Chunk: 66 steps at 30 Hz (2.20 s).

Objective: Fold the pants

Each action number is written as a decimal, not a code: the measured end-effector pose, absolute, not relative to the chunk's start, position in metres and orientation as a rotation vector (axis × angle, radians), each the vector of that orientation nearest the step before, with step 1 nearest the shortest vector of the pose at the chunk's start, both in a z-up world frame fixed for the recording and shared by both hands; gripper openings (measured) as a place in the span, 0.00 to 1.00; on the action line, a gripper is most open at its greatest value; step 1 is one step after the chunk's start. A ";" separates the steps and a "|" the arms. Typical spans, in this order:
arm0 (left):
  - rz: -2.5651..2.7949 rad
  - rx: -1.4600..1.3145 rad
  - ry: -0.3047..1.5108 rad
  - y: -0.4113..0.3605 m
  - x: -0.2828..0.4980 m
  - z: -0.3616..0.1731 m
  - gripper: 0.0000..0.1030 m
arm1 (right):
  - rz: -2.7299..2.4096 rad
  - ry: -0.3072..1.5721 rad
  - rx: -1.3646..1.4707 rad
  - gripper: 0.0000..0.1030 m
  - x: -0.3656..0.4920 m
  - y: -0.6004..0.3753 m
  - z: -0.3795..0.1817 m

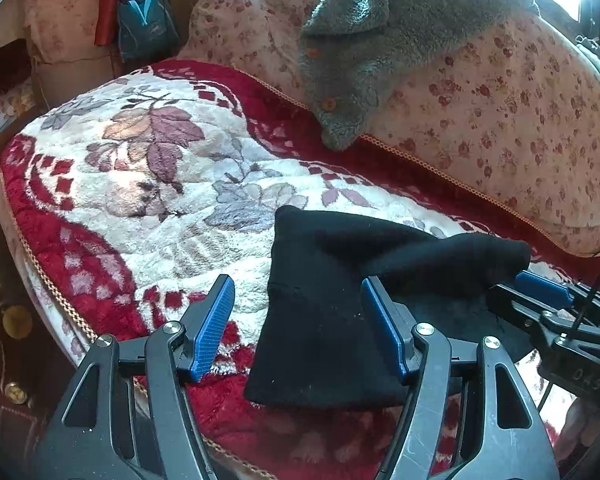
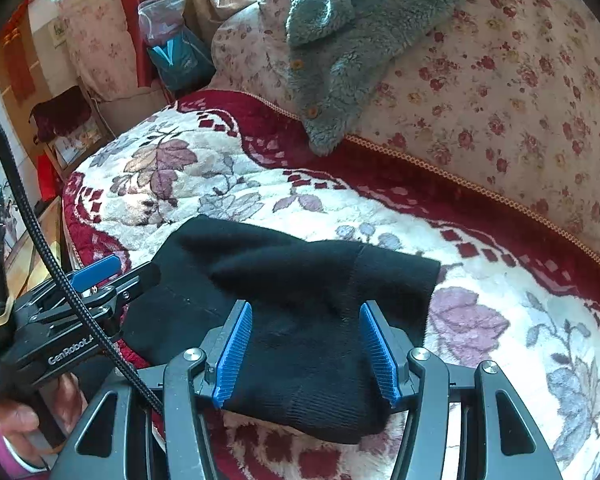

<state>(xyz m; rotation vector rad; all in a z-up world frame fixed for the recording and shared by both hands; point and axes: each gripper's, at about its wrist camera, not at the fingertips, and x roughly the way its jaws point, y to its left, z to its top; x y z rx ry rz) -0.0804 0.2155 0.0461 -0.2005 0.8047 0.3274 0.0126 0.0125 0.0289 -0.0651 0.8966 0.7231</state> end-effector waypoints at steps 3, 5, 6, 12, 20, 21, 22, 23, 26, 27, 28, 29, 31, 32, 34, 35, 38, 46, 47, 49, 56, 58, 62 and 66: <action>0.329 -0.207 0.804 0.215 -0.084 0.046 0.64 | 0.713 0.908 -0.046 0.53 0.012 0.015 0.026; 0.331 -0.213 0.807 0.215 -0.085 0.045 0.64 | 0.701 0.916 -0.036 0.53 0.012 0.015 0.024; 0.331 -0.214 0.809 0.215 -0.085 0.045 0.64 | 0.699 0.918 -0.032 0.53 0.011 0.015 0.024; 0.329 -0.228 0.814 0.213 -0.087 0.043 0.64 | 0.675 0.921 -0.032 0.53 0.008 0.016 0.024; 0.328 -0.229 0.816 0.212 -0.086 0.042 0.64 | 0.668 0.924 -0.050 0.53 0.007 0.017 0.023; 0.328 -0.228 0.816 0.212 -0.086 0.042 0.64 | 0.670 0.926 -0.051 0.53 0.008 0.017 0.023; 0.329 -0.228 0.816 0.211 -0.086 0.042 0.64 | 0.674 0.928 -0.050 0.53 0.008 0.017 0.022; 0.329 -0.229 0.816 0.211 -0.086 0.042 0.64 | 0.675 0.930 -0.050 0.53 0.008 0.017 0.022; 0.326 -0.228 0.813 0.211 -0.086 0.042 0.64 | 0.671 0.933 -0.060 0.53 0.008 0.018 0.021; 0.327 -0.228 0.812 0.210 -0.087 0.042 0.64 | 0.673 0.935 -0.061 0.53 0.008 0.018 0.021; 0.326 -0.228 0.812 0.209 -0.086 0.042 0.64 | 0.674 0.935 -0.061 0.53 0.008 0.018 0.021; 0.326 -0.229 0.812 0.208 -0.086 0.042 0.64 | 0.672 0.933 -0.062 0.53 0.008 0.019 0.021; 0.325 -0.234 0.810 0.207 -0.086 0.041 0.64 | 0.671 0.930 -0.066 0.53 0.007 0.020 0.021; 0.325 -0.233 0.811 0.208 -0.086 0.041 0.64 | 0.672 0.930 -0.068 0.53 0.006 0.021 0.021; 0.324 -0.233 0.814 0.207 -0.086 0.041 0.64 | 0.674 0.930 -0.070 0.53 0.006 0.021 0.021; 0.325 -0.234 0.812 0.208 -0.087 0.042 0.64 | 0.673 0.931 -0.070 0.53 0.006 0.022 0.020; 0.325 -0.234 0.812 0.209 -0.086 0.041 0.64 | 0.674 0.934 -0.068 0.53 0.006 0.022 0.020; 0.322 -0.229 0.804 0.206 -0.088 0.044 0.64 | 0.676 0.932 -0.068 0.53 0.005 0.023 0.020; 0.322 -0.228 0.802 0.205 -0.088 0.044 0.64 | 0.675 0.932 -0.069 0.53 0.004 0.023 0.021; 0.321 -0.228 0.798 0.205 -0.089 0.046 0.64 | 0.676 0.933 -0.067 0.53 0.004 0.023 0.021; 0.321 -0.228 0.798 0.204 -0.089 0.046 0.64 | 0.677 0.932 -0.068 0.53 0.004 0.024 0.021; 0.322 -0.229 0.799 0.204 -0.089 0.046 0.64 | 0.677 0.931 -0.069 0.53 0.004 0.024 0.022; 0.322 -0.229 0.798 0.204 -0.089 0.046 0.64 | 0.675 0.928 -0.064 0.53 0.002 0.025 0.023; 0.321 -0.229 0.798 0.205 -0.089 0.046 0.64 | 0.675 0.928 -0.067 0.53 0.001 0.025 0.024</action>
